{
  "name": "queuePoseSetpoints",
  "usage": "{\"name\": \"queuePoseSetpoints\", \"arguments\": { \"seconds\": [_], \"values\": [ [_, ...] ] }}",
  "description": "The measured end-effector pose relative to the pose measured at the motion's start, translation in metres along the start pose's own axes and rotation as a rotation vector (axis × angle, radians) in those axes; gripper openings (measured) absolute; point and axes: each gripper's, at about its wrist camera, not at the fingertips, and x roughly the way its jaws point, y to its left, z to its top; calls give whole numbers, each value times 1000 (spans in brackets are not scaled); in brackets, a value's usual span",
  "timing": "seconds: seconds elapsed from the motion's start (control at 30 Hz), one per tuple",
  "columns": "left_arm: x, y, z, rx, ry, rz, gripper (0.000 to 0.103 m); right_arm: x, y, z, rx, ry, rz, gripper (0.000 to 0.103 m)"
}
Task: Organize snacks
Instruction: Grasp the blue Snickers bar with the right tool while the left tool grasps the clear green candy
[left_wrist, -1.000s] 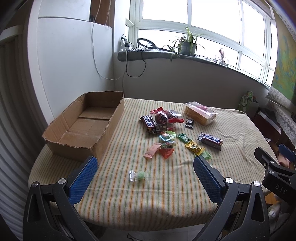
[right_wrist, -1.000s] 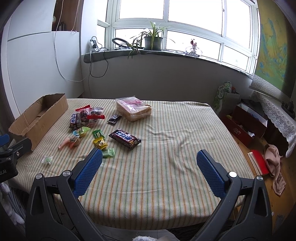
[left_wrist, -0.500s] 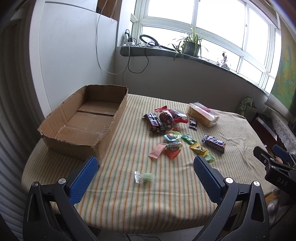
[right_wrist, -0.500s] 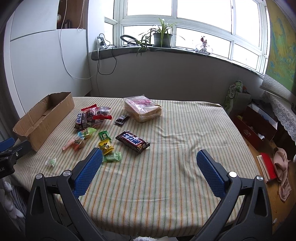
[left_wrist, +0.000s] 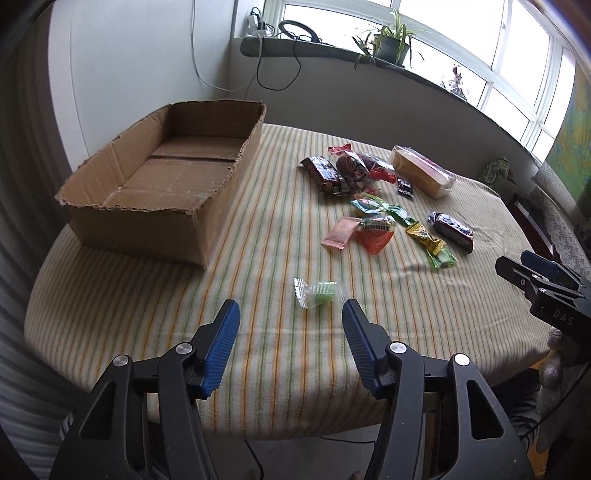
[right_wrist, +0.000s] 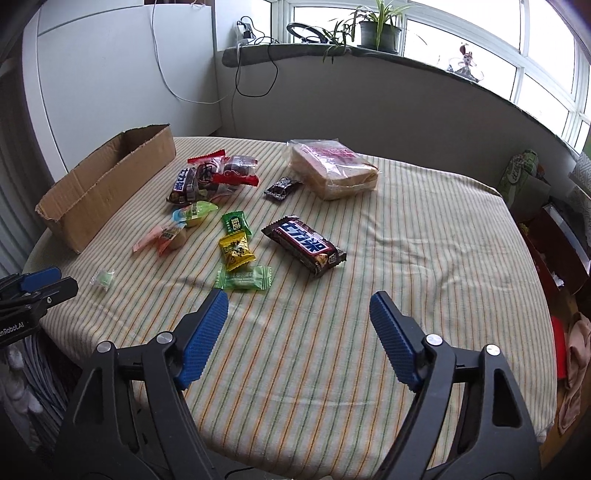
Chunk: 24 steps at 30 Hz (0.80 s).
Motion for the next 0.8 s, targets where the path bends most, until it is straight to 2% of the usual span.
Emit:
{"name": "queuePoseSetpoints", "arguments": {
  "seconds": [0.23, 0.53, 0.8],
  "values": [
    [16, -10, -1, 17, 30, -25, 55, 29, -13, 27, -78, 35, -11, 79],
    [32, -8, 4, 18, 41, 4, 54, 66, -23, 47, -129, 96, 21, 79],
    [40, -7, 8, 18, 34, 28, 33, 83, -10, 50, -186, 132, 66, 79]
  ]
}}
